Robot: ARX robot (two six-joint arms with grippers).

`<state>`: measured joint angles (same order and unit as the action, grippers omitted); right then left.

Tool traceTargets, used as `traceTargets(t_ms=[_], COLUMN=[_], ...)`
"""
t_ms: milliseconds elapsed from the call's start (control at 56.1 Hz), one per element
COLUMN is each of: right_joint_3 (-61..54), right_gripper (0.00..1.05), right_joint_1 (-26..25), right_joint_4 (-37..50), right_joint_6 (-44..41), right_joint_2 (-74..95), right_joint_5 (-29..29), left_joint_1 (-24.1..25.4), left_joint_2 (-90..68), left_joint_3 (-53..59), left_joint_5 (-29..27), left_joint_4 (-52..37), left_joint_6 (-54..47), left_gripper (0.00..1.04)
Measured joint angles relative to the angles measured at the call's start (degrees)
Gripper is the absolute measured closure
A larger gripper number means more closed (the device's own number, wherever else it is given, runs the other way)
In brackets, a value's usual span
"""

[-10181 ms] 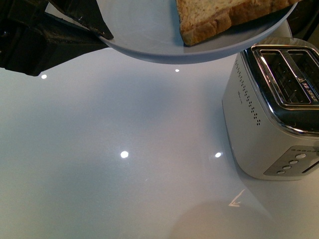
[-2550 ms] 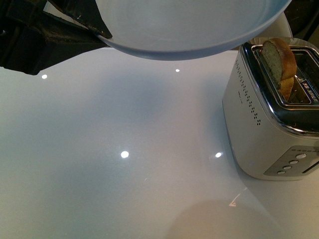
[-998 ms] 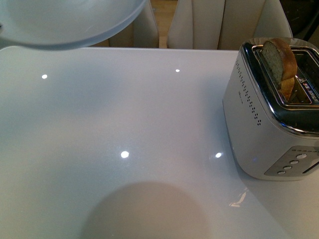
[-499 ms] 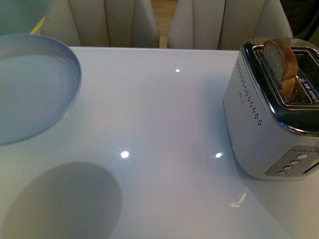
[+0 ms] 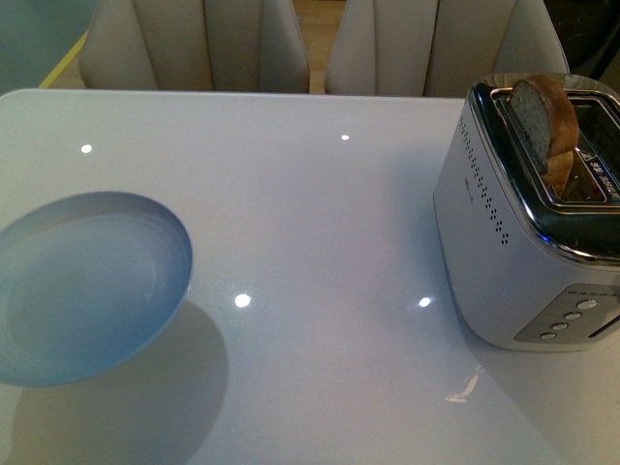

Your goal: Left arm holds plate, right arm toasts bread

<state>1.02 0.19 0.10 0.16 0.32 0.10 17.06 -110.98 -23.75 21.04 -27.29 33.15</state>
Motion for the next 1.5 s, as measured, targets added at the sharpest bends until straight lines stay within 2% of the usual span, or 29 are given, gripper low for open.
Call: traceTargets(t_ms=[428,1052,1266,1426,1498], right_joint_3=[0.00,0.00,0.00,0.00,0.00], right_gripper=[0.09,0.09,0.09,0.09,0.09], right_joint_1=[0.00,0.00,0.00,0.00,0.00], right_joint_4=[0.00,0.00,0.00,0.00,0.00], right_joint_6=[0.00,0.00,0.00,0.00,0.00], right_joint_2=[0.00,0.00,0.00,0.00,0.00], right_joint_5=[0.00,0.00,0.00,0.00,0.00], left_joint_1=[-1.29,-2.03,-2.45,-3.10,-3.08], left_joint_2=[-13.70,-21.20,-21.00,-16.15,-12.66], left_joint_3=[-3.58,-6.23,-6.12,-4.28,-3.74], left_joint_5=[0.24,-1.60,-3.06,-4.61,-5.42], left_joint_4=[-7.52,-12.39,-11.96,-9.86,-8.70], left_joint_6=[0.15,2.23,3.45,5.29,5.90], left_gripper=[1.02,1.01,0.69,0.32,0.20])
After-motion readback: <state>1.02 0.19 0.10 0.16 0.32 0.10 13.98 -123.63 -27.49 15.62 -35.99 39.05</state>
